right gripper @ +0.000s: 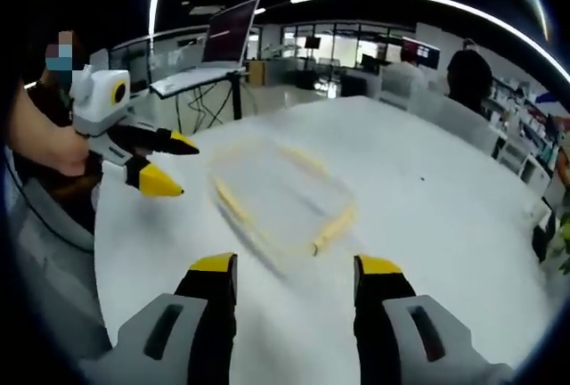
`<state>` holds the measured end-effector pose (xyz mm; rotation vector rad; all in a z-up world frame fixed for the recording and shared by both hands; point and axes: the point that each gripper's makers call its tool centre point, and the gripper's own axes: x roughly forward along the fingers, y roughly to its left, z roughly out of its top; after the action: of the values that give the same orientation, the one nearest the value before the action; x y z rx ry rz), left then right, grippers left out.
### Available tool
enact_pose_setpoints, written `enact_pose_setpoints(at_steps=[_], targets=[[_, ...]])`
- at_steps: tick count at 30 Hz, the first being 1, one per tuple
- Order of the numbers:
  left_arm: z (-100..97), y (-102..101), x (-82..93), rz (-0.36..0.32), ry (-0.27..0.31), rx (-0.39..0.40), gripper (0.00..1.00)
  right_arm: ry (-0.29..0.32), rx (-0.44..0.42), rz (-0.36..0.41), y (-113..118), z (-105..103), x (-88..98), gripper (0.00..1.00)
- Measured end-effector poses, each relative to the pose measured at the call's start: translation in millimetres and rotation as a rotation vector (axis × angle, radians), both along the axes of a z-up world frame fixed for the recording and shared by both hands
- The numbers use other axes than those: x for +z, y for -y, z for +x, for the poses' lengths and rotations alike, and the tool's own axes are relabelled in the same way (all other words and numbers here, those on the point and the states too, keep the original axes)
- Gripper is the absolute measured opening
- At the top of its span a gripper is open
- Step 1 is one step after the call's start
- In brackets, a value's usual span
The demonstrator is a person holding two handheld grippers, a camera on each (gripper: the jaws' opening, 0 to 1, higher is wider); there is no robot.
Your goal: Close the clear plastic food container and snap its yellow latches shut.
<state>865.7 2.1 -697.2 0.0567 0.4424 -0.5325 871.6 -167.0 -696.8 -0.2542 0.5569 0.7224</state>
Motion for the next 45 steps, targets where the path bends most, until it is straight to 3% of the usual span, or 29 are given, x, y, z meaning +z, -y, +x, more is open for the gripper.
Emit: enact_pose_setpoints(at_steps=[7,11,15,24,27,30,45], targets=[[-36.1,-5.9,12.1,-0.009,-0.007,0.031,0.52,0.021,-0.078,0.057,13.3,-24.4,30.4,0.54],[-58.6,-12.2,22.8,-0.03,-0.013,0.063,0.54,0.002,-0.118,0.072,21.0,-42.6,33.1,0.58],[-80.2,-18.2,34.5,-0.009,0.008,0.051,0.54,0.012,-0.159,0.106,25.3,-65.0,41.4,0.6],[-118.4,-26.7,47.7,-0.077,0.011,0.119,0.56,0.005,-0.187,0.108,29.3,-109.1,41.3,0.65],[-122.3,-23.6,55.4,-0.057,0.032,0.109,0.56,0.002,-0.204,0.121,28.8,-118.8,42.2,0.67],[-122.3,-25.1,66.9,-0.087,0.056,0.134,0.56,0.01,-0.203,0.132,25.4,-128.7,45.6,0.68],[-136.4,-32.2,78.3,-0.087,0.091,0.196,0.56,0.011,-0.178,0.144,24.5,-146.0,47.4,0.69]])
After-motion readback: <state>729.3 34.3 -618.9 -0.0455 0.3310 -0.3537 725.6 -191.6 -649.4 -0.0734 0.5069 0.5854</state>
